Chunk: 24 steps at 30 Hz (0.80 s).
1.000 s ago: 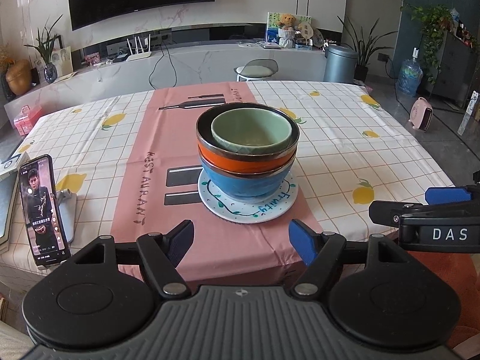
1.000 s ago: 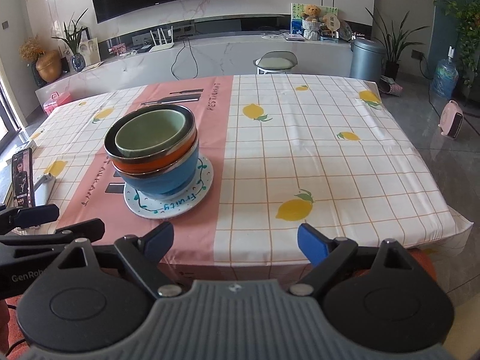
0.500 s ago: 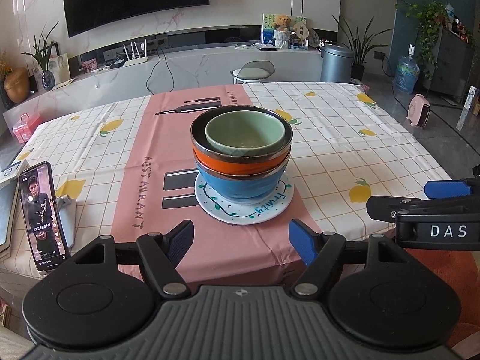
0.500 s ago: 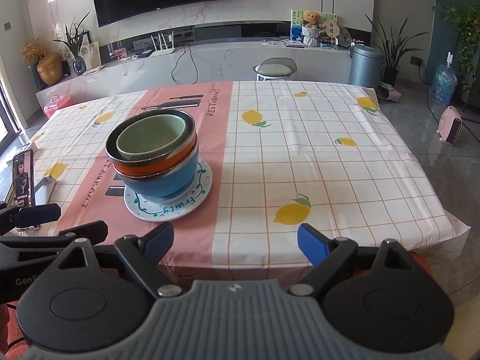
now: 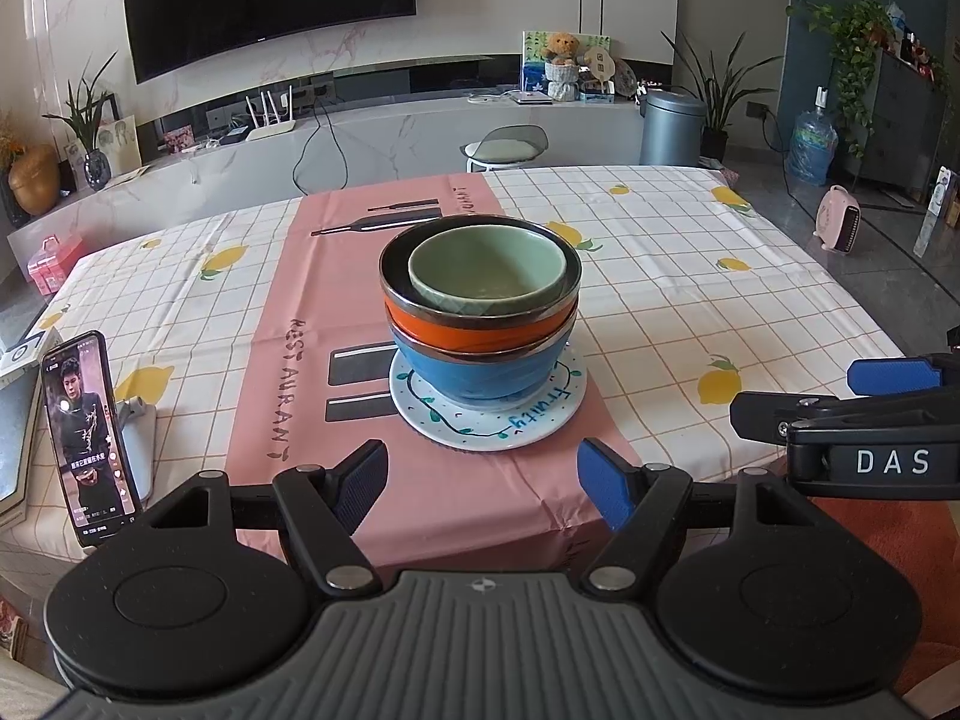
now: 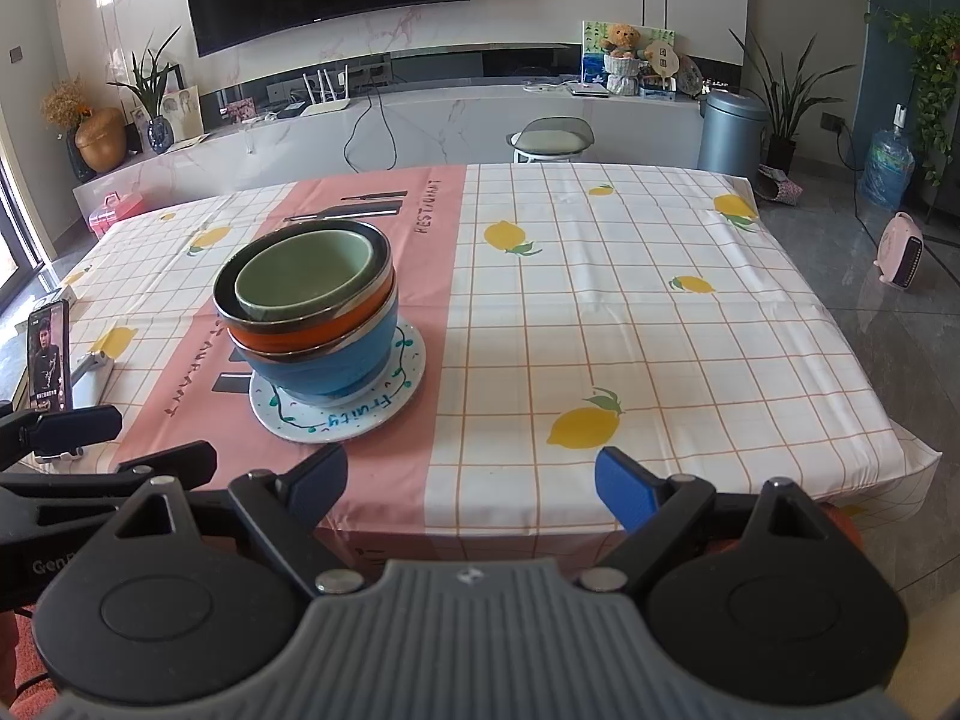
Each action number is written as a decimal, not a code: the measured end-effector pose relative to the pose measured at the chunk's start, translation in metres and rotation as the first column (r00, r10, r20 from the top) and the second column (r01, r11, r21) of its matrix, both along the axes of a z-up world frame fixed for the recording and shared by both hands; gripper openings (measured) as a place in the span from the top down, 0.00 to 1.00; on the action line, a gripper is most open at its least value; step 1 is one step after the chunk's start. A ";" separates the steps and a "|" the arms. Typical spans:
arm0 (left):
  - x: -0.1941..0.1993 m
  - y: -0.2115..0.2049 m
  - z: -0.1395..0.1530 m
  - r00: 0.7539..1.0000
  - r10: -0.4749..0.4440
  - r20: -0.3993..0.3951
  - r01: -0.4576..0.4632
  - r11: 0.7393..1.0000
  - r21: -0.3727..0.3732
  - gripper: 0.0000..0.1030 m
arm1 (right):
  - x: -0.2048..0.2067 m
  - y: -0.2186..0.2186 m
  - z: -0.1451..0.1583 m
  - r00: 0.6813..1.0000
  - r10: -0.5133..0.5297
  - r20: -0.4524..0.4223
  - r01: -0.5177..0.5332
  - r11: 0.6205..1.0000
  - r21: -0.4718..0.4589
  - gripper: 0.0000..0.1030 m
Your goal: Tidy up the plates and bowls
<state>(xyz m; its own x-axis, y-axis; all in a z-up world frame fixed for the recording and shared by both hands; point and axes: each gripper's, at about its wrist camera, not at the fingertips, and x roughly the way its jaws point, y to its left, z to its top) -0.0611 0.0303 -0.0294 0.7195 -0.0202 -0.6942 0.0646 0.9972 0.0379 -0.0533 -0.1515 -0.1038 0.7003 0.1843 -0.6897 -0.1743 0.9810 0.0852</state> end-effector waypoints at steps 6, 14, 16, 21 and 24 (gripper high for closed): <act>0.000 0.000 0.002 1.000 0.004 0.006 -0.004 1.000 0.004 0.18 | -0.001 0.000 0.000 1.000 0.000 0.002 0.000 1.000 0.000 0.14; -0.002 0.001 0.003 1.000 0.007 0.012 -0.007 1.000 0.003 0.20 | -0.001 0.000 0.000 1.000 0.000 0.004 0.000 1.000 0.000 0.14; -0.002 0.001 0.003 1.000 0.008 0.014 -0.008 1.000 0.004 0.20 | -0.001 0.000 0.000 1.000 0.000 0.004 0.000 1.000 0.000 0.14; -0.002 0.002 0.003 1.000 0.008 0.016 -0.008 1.000 0.000 0.20 | -0.001 -0.001 0.003 1.000 0.002 0.007 -0.002 1.000 -0.001 0.14; -0.002 0.002 0.003 1.000 0.008 0.018 -0.008 1.000 0.002 0.20 | -0.001 -0.001 0.003 1.000 0.002 0.007 -0.002 1.000 -0.001 0.14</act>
<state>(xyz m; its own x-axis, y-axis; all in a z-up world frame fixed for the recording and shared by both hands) -0.0631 0.0320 -0.0261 0.7318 -0.0134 -0.6814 0.0560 0.9976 0.0406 -0.0542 -0.1522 -0.1010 0.7048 0.1847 -0.6849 -0.1768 0.9808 0.0825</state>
